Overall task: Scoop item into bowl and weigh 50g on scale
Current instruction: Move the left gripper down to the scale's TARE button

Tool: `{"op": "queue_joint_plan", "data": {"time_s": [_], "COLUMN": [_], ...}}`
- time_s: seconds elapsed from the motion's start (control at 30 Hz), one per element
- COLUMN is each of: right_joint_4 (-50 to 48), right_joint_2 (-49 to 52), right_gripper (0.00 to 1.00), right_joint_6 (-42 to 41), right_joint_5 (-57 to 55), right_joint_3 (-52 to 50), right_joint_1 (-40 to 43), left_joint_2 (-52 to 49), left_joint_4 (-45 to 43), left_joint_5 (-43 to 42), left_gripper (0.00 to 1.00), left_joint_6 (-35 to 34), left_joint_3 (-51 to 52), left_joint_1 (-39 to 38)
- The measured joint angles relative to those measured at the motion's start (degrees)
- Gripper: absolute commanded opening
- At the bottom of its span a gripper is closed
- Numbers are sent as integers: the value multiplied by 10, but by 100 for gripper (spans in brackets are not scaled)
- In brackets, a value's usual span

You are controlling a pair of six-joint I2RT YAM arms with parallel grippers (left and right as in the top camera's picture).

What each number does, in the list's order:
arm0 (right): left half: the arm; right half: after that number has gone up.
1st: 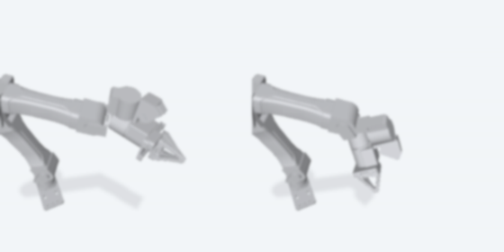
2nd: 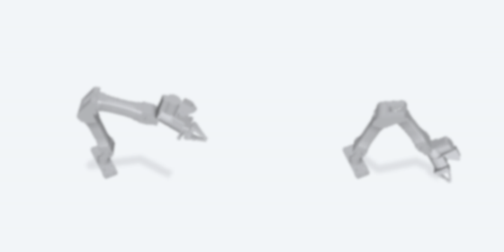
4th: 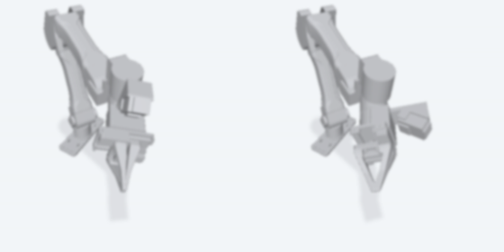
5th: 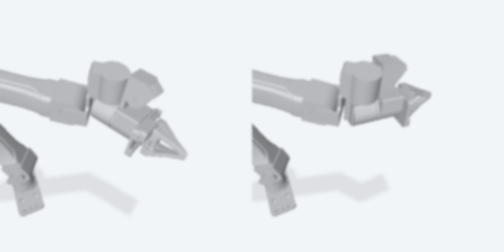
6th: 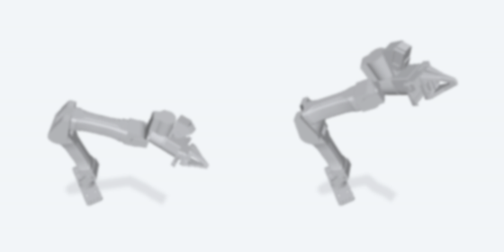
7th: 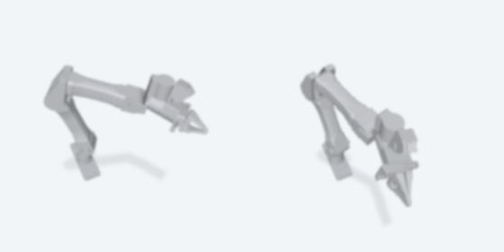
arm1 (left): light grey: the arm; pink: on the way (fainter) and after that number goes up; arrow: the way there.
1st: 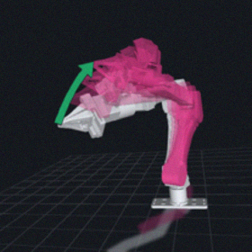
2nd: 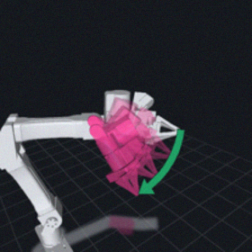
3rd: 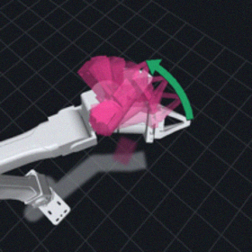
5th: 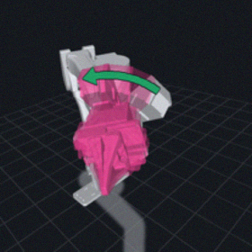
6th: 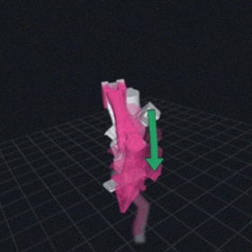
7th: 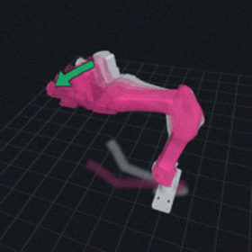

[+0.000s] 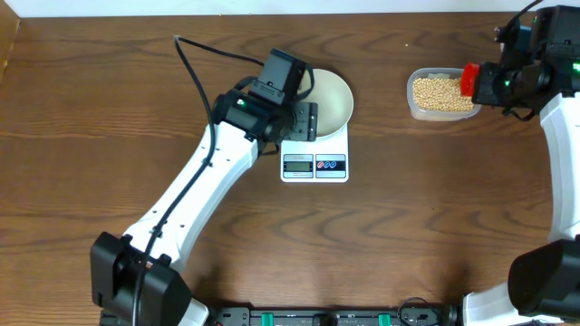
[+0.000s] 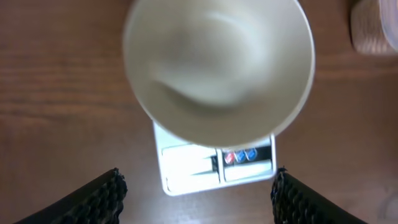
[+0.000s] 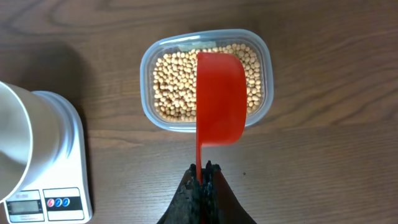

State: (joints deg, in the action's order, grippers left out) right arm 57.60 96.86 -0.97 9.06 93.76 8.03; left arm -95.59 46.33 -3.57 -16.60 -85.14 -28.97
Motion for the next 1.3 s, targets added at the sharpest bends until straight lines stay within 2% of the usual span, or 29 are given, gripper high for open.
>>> {"op": "queue_joint_plan", "data": {"time_s": [0.3, 0.4, 0.5, 0.53, 0.57, 0.73, 0.9, 1.07, 1.3], "right_joint_4": [-8, -8, -8, -8, -8, -8, -8, -9, -9], "right_joint_2": [9, 9, 9, 9, 9, 9, 9, 9, 9], "right_gripper": [2, 2, 2, 2, 2, 2, 2, 2, 2], "right_joint_6": [0, 0, 0, 0, 0, 0, 0, 0, 0], "right_joint_5": [3, 4, 4, 4, 4, 9, 13, 14, 15], "right_joint_3": [-10, -10, -10, -10, -10, -10, -10, -10, -10], "right_joint_1": [4, 5, 5, 5, 5, 5, 5, 5, 5], "left_joint_2": [0, 0, -2, -2, -3, -3, -3, -3, -3], "left_joint_4": [15, -3, -25, -32, -39, -85, -169, -247, -281], "left_joint_5": [-8, -9, -10, -10, -11, -10, -8, -8, -8], "left_gripper": [65, 49, 23, 10, 7, 8, 7, 8, 7], "left_joint_6": [-1, -2, -1, -2, -1, -1, 0, 33, 83], "left_joint_3": [33, 73, 108, 118, 127, 170, 210, 252, 263], "left_joint_1": [-50, -67, -78, -79, -79, -79, -79, -79, -79]}}
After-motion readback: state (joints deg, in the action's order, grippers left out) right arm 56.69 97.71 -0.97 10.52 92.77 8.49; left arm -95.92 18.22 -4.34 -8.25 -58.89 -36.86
